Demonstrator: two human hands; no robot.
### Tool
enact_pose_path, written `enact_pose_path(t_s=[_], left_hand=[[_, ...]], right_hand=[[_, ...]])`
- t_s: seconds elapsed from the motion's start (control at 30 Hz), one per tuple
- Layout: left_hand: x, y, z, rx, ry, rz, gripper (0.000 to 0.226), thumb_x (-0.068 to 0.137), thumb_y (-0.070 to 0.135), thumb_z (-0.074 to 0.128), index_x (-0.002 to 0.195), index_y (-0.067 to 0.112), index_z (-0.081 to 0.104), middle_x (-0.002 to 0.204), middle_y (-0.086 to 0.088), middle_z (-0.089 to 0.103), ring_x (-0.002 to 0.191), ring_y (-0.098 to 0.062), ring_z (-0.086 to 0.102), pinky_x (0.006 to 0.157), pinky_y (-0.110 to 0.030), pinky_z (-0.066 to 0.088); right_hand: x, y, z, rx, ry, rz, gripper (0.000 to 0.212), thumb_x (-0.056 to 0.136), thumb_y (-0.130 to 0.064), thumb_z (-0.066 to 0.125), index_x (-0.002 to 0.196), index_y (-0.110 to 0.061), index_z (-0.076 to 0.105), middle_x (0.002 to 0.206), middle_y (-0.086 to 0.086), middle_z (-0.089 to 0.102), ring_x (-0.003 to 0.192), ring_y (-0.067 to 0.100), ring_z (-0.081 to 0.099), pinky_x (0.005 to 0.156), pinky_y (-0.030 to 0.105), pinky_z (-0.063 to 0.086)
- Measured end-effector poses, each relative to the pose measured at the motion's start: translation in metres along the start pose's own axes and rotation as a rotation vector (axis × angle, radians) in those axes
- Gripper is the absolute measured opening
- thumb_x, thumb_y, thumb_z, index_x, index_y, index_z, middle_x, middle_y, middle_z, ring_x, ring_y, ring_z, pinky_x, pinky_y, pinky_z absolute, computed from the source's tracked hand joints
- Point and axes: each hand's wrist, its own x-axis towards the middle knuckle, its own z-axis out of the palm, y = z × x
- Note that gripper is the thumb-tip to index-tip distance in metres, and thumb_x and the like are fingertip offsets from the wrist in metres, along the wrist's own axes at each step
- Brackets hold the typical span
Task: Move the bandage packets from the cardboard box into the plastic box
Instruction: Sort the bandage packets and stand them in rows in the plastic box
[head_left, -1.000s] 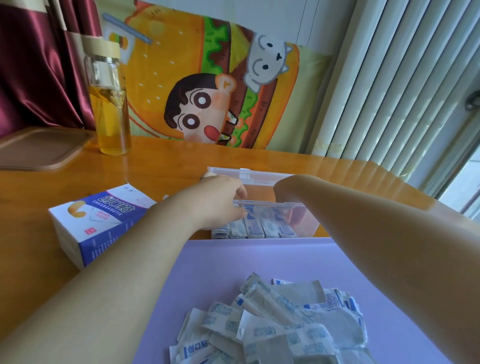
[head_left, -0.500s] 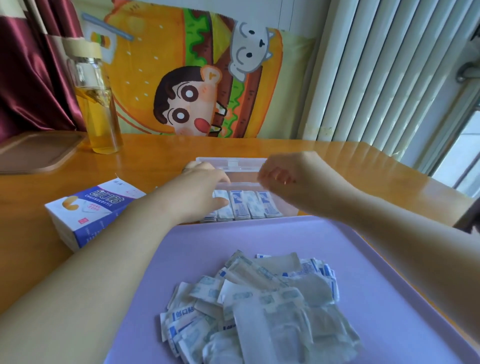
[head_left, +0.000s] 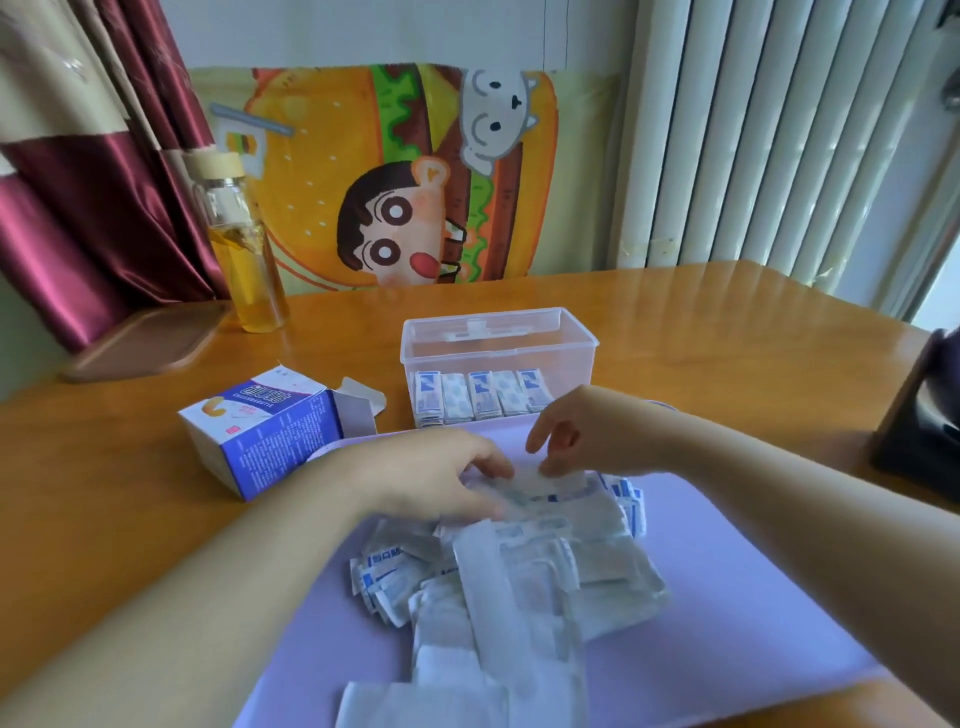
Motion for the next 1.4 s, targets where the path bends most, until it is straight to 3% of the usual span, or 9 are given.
enact_pose_path(t_s=[0.13,0.27,0.37,0.47,0.7,0.97,1.17,1.3,1.4], left_hand=[[0.002,0.003,0.000,-0.027,-0.025,-0.043,0.051,0.085,0.039,0.064,0.132,0.031,0.046,0.126,0.016,0.052,0.115,-0.006,0.050,0.097,-0.021,0.040],[0.006,0.006,-0.004,0.060,-0.073,-0.060,0.048,0.085,0.040,0.065,0.129,0.029,0.049,0.112,0.014,0.050,0.101,-0.004,0.050,0.084,-0.016,0.040],[0.008,0.006,-0.010,0.079,-0.127,-0.087,0.043,0.083,0.045,0.066,0.121,0.030,0.054,0.108,0.013,0.052,0.092,-0.003,0.050,0.079,-0.015,0.041],[0.008,0.001,-0.015,-0.042,-0.130,-0.133,0.032,0.084,0.045,0.064,0.112,0.032,0.058,0.105,0.016,0.058,0.093,-0.001,0.054,0.082,-0.016,0.043],[0.005,-0.016,-0.021,-0.220,-0.171,-0.163,0.014,0.092,0.013,0.058,0.097,0.025,0.062,0.096,0.006,0.064,0.083,-0.007,0.059,0.085,-0.025,0.049],[0.008,-0.020,-0.035,-0.292,0.075,-0.092,0.016,0.090,0.011,0.059,0.099,0.024,0.063,0.101,-0.002,0.065,0.081,-0.012,0.060,0.078,-0.024,0.052],[0.005,-0.016,-0.040,-0.297,0.314,-0.011,0.017,0.090,0.015,0.060,0.099,0.030,0.064,0.098,0.009,0.062,0.079,-0.010,0.061,0.068,-0.014,0.048],[0.006,-0.016,-0.036,-0.340,0.153,-0.043,0.023,0.089,0.029,0.062,0.112,0.029,0.058,0.109,0.014,0.062,0.086,-0.007,0.068,0.083,-0.024,0.054],[0.008,-0.012,-0.031,-0.297,0.074,-0.038,0.020,0.092,0.034,0.057,0.104,0.019,0.064,0.087,0.012,0.073,0.082,0.000,0.068,0.082,-0.026,0.051]], right_hand=[[-0.003,0.016,-0.011,0.072,0.224,0.023,0.017,0.085,-0.017,0.067,0.101,-0.018,0.072,0.077,-0.012,0.062,0.066,0.004,0.053,0.055,0.008,0.038],[-0.005,0.026,-0.010,-0.076,0.597,-0.089,0.016,0.089,-0.014,0.061,0.099,-0.016,0.072,0.090,-0.004,0.065,0.078,0.010,0.053,0.071,0.025,0.046],[-0.007,0.030,-0.002,-0.305,0.404,-0.220,0.015,0.092,-0.018,0.056,0.098,-0.021,0.070,0.099,-0.007,0.065,0.092,0.013,0.056,0.078,0.034,0.050],[-0.005,0.034,0.002,-0.323,0.148,-0.158,0.015,0.092,-0.025,0.056,0.100,-0.026,0.069,0.105,-0.011,0.066,0.097,0.011,0.059,0.084,0.032,0.050],[0.004,0.037,-0.006,0.047,0.308,-0.120,0.015,0.091,-0.018,0.058,0.098,-0.017,0.072,0.080,-0.019,0.062,0.072,-0.007,0.056,0.067,0.002,0.042],[0.008,0.000,-0.010,0.219,-0.006,-0.134,0.023,0.085,-0.037,0.065,0.100,-0.021,0.073,0.092,-0.005,0.072,0.080,0.009,0.065,0.076,0.023,0.051],[0.014,-0.005,-0.011,0.232,0.099,-0.107,0.018,0.082,-0.026,0.072,0.098,-0.018,0.069,0.089,0.002,0.072,0.069,0.012,0.060,0.075,0.032,0.053],[0.013,-0.007,-0.013,0.179,0.099,-0.149,0.015,0.083,-0.027,0.071,0.096,-0.020,0.068,0.089,-0.002,0.072,0.081,0.018,0.066,0.074,0.028,0.052],[0.014,-0.011,-0.015,0.155,0.145,-0.220,0.015,0.084,-0.031,0.068,0.094,-0.021,0.064,0.089,0.000,0.070,0.082,0.019,0.065,0.072,0.027,0.050]])
